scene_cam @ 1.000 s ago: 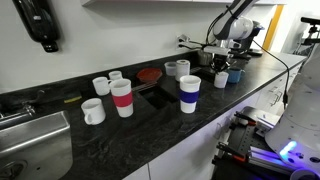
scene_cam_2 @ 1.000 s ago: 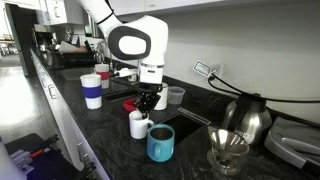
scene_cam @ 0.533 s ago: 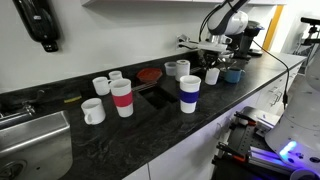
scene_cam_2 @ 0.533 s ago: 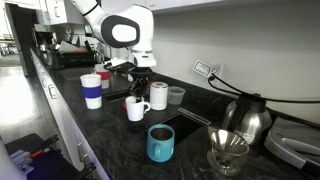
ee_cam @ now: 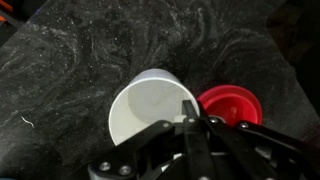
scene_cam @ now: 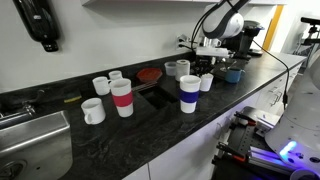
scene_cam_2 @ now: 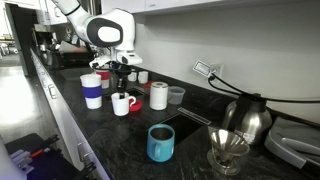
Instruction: Move the white mug that is next to the blue to the left
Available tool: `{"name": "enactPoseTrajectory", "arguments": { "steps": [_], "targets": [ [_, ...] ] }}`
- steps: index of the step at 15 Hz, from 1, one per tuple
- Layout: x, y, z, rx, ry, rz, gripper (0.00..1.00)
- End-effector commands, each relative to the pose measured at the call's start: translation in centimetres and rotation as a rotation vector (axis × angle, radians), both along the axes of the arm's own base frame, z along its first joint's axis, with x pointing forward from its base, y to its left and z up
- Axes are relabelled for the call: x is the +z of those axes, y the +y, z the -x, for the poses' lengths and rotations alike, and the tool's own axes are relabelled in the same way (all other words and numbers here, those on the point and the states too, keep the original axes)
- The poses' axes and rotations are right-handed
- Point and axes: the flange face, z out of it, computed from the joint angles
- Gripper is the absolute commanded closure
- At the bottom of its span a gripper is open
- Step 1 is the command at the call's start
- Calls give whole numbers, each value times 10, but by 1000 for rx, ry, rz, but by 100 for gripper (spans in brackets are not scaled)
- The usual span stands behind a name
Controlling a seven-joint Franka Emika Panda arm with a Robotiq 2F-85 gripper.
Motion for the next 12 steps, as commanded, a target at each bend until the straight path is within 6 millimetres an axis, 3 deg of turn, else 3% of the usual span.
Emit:
{"name": "enactPoseTrajectory", "arguments": {
  "steps": [1,12],
  "targets": [
    [3,8,10,126,-13,-10,99],
    [-11,49,18,462,8,6,99]
  ]
}}
